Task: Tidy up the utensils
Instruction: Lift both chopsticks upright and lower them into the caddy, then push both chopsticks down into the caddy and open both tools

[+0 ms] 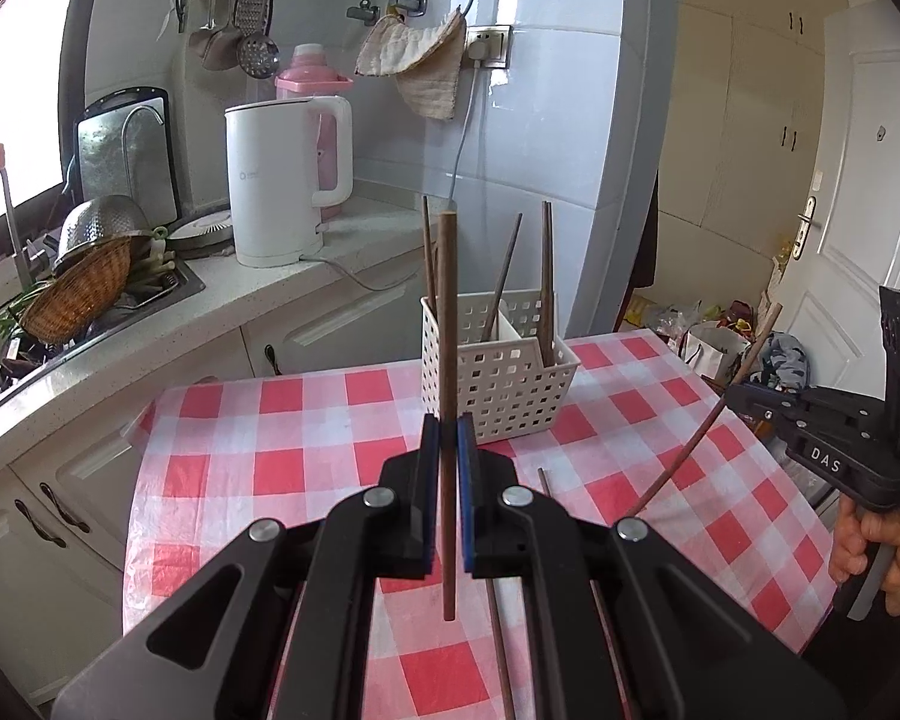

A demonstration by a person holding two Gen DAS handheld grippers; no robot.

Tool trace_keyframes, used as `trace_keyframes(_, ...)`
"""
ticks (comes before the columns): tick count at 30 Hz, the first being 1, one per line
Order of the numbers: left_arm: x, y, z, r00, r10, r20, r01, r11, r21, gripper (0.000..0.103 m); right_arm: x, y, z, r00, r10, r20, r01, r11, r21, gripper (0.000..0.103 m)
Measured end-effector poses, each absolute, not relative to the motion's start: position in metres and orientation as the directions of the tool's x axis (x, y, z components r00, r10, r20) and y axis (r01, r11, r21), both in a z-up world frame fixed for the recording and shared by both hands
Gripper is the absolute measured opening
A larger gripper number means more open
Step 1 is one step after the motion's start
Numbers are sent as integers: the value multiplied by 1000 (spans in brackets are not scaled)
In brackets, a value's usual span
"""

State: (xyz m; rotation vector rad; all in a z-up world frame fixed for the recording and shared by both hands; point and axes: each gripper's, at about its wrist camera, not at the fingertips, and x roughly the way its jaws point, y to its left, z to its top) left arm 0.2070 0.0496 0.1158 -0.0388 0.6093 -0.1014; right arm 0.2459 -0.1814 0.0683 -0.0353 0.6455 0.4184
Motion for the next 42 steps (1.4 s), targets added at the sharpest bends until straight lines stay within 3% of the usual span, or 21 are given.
trace_keyframes(27,316,23,226,883,-107,-456,115,993,-11,6,340,-152,177,755,406,-515,-443,895,57,8)
trace_keyframes(42,351,26,219,885,-88,-456,92,996,-13,6,388,-130,155,729,401,-555,-435,897,76,8)
